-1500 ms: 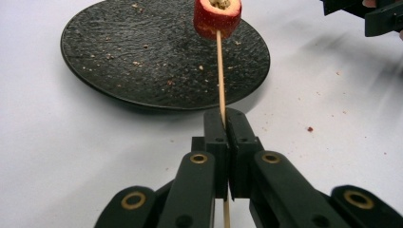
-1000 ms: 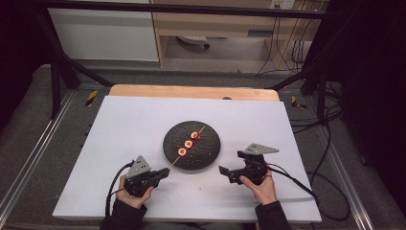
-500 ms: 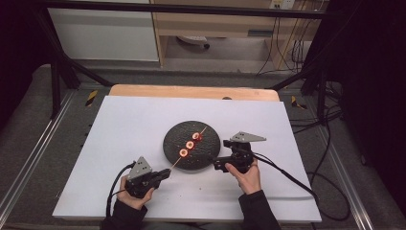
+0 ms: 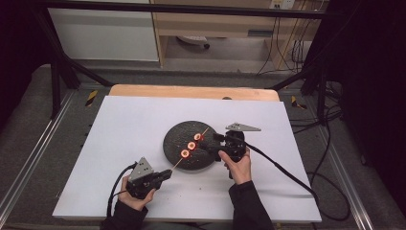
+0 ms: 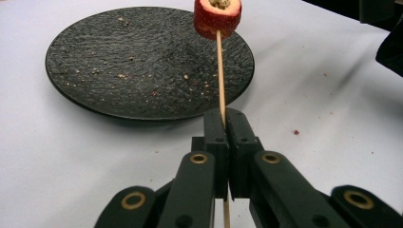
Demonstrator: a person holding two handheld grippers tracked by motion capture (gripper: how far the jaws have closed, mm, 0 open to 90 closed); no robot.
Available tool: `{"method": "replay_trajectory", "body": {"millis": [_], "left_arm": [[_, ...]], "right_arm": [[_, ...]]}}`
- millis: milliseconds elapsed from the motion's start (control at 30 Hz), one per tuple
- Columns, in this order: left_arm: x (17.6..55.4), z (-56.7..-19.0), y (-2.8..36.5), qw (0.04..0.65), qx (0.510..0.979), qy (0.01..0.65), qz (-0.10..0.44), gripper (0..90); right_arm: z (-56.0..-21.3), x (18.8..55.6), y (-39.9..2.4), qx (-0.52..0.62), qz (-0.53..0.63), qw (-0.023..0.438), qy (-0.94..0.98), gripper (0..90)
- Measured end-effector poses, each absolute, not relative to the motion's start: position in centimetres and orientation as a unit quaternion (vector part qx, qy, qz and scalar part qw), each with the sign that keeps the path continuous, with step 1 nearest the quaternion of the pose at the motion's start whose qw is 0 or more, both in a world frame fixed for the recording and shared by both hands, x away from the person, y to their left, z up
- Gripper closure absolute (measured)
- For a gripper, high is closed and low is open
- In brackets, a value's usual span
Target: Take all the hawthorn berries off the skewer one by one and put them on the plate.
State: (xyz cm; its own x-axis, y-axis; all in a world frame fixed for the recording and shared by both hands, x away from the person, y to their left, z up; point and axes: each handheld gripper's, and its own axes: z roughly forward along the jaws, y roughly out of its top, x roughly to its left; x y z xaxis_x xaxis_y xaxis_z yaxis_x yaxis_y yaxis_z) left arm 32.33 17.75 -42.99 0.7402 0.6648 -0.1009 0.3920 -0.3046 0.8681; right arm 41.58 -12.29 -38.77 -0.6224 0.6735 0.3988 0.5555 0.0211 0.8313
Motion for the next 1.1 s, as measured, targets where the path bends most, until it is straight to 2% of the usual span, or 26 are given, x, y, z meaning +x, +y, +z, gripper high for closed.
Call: {"method": "replay_trajectory", "body": {"millis": [333,833,1100], "left_arm": [[32.2,-43.0,17.5,0.487,0.797,0.329,0.14,88.2],[32.2,-43.1,17.2,0.486,0.798,0.326,0.142,88.2],[32.1,-43.0,17.2,0.49,0.796,0.325,0.144,88.2]], "right_arm": [[-39.4,42.8,-11.9,0.452,0.569,0.021,0.686,38.9],[-39.9,43.2,-11.5,0.46,0.574,-0.027,0.677,58.3],[-39.6,43.3,-11.7,0.462,0.581,-0.02,0.67,59.5]]}}
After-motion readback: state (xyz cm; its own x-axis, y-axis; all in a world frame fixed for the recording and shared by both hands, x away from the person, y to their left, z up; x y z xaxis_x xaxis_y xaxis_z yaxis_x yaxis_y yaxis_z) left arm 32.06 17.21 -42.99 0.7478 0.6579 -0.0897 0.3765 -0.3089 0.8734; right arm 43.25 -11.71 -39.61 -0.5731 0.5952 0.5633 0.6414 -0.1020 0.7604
